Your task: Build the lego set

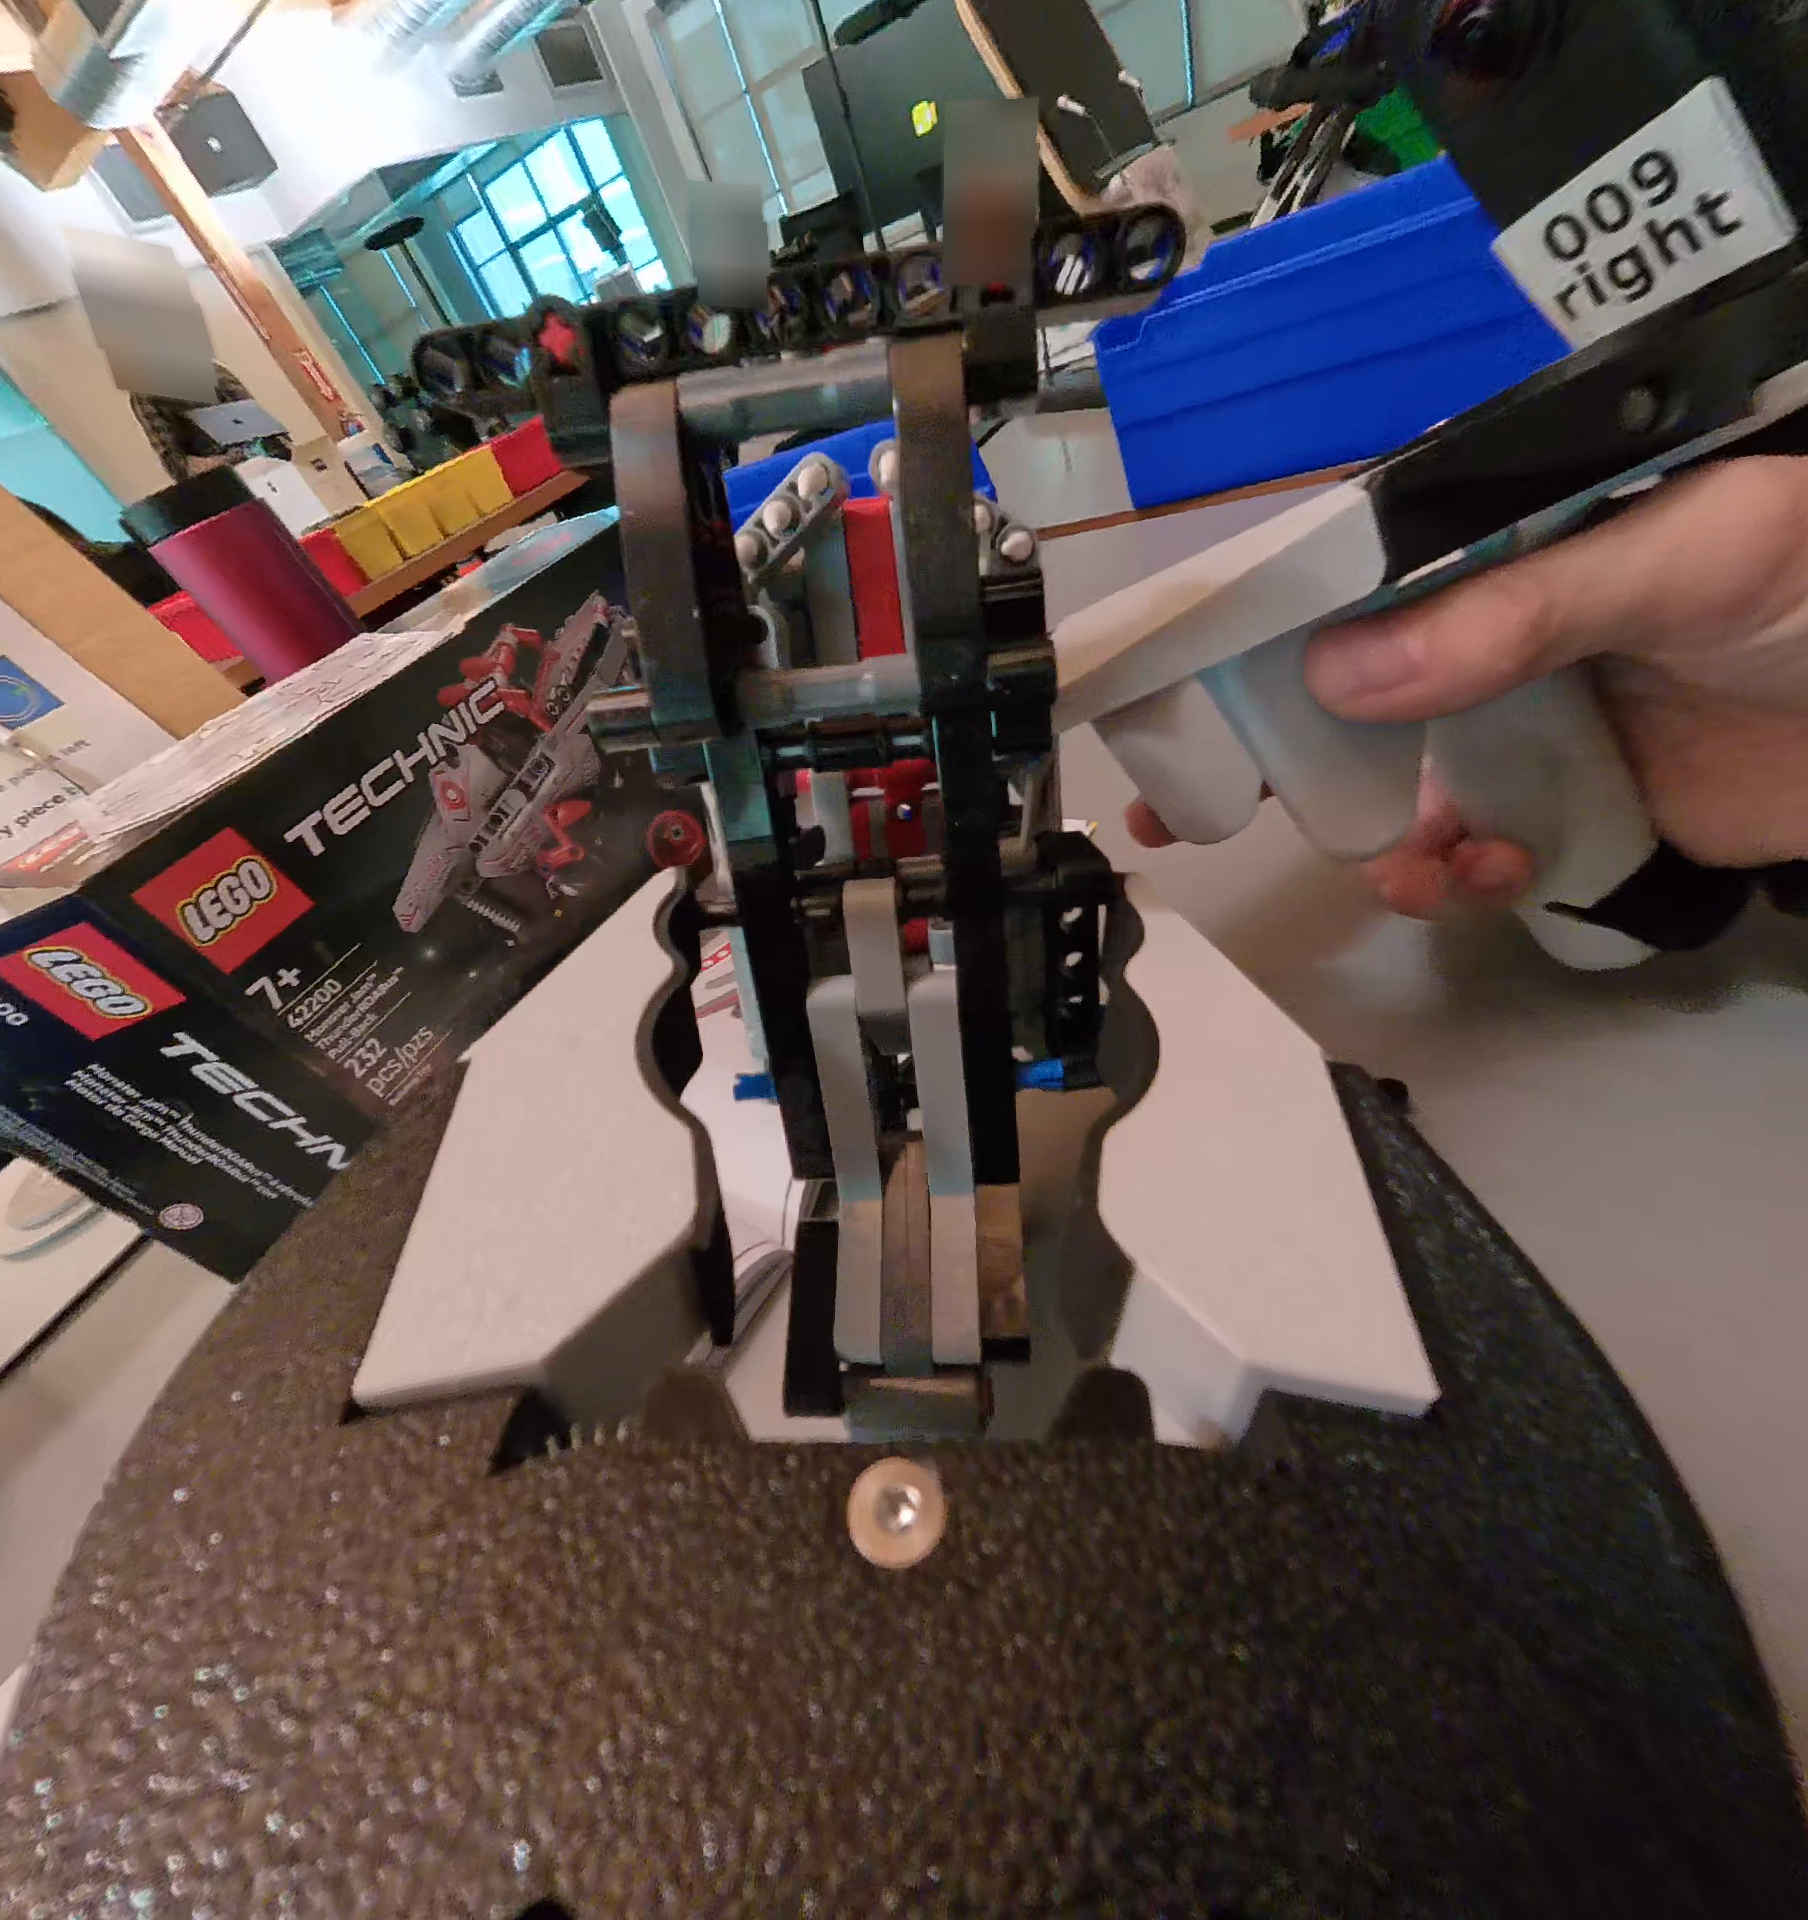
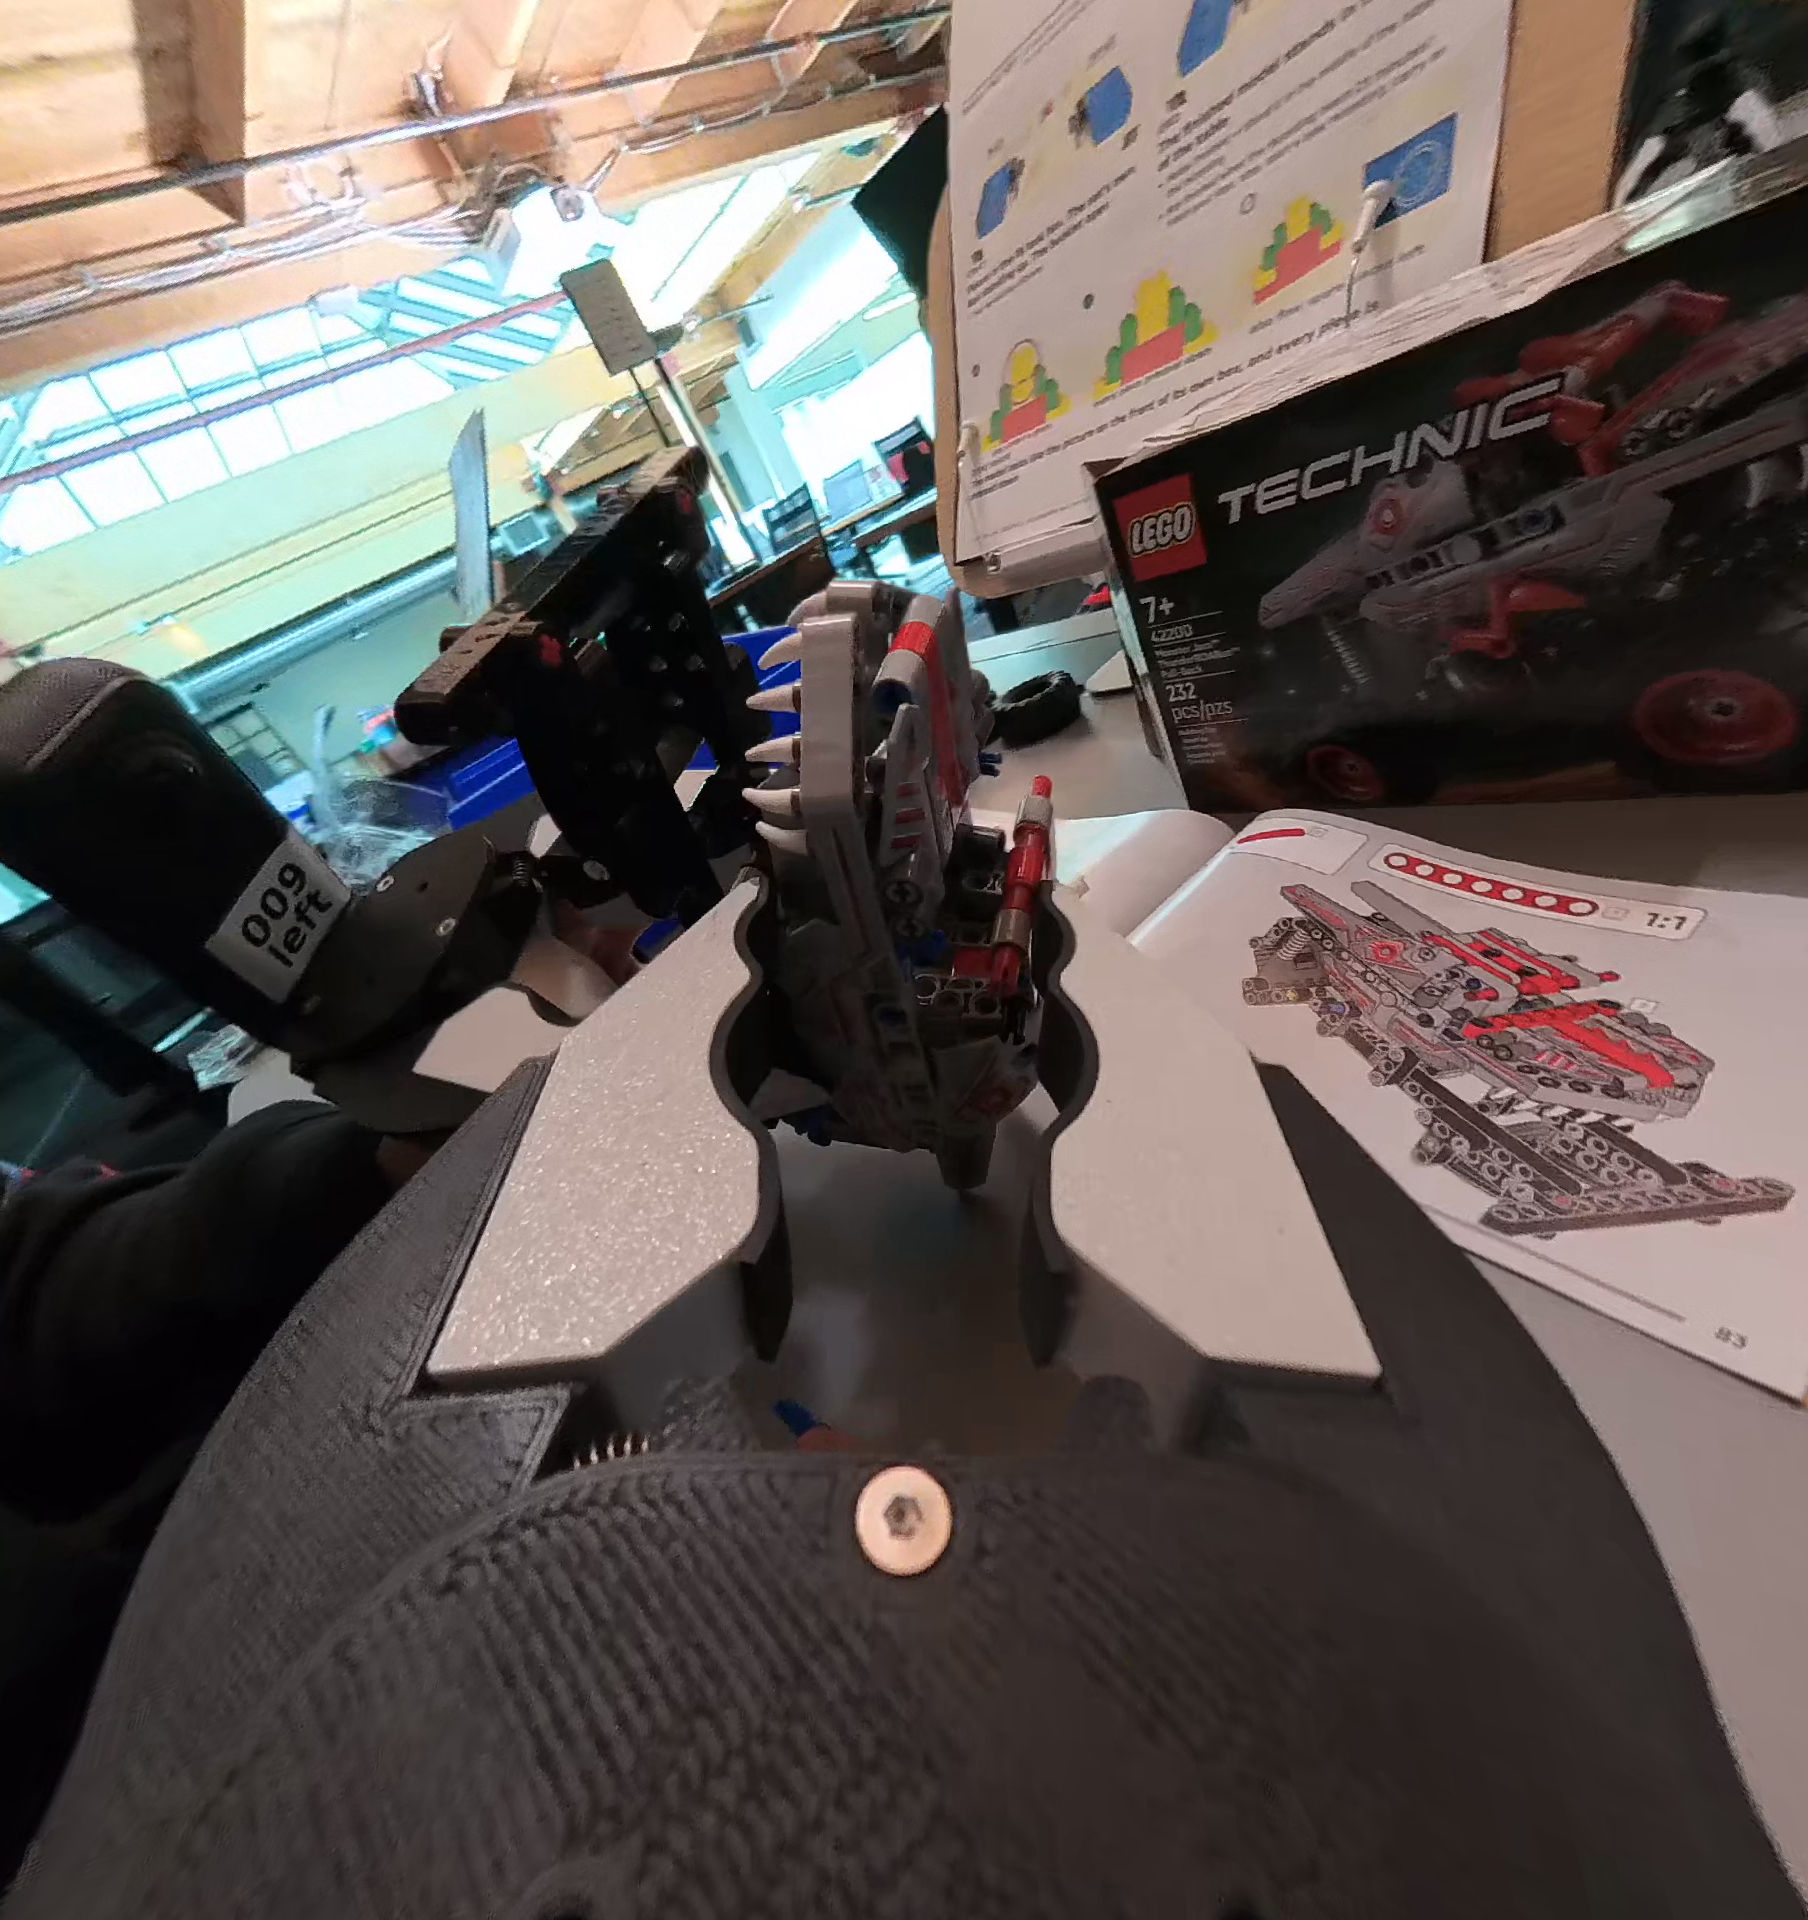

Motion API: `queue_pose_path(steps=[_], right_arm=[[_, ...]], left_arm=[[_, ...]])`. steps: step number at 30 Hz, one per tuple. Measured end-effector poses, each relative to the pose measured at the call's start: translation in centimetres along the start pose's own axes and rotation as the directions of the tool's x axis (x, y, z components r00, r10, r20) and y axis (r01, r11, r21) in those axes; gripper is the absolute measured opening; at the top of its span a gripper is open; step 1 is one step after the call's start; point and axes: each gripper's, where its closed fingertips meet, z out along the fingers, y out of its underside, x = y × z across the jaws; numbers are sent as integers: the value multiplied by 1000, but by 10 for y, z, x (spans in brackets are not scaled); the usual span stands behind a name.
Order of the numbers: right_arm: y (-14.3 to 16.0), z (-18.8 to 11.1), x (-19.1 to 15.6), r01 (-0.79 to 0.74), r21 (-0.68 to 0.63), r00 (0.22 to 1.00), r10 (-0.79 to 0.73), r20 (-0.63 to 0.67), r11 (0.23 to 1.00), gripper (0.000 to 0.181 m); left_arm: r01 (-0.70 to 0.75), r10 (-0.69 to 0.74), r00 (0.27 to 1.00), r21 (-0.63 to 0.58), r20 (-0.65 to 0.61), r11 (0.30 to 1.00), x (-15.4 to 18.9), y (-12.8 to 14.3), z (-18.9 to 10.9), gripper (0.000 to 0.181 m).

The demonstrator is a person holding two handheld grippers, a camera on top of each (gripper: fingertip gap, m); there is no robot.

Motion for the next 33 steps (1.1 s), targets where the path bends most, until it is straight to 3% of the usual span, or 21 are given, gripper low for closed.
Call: queue_pose_path(steps=[33], right_arm=[[7,-3,-6,-28,46,1000,27,13,999,46]], left_arm=[[-108,108,994,-47,6,993,4,2,1,73]])
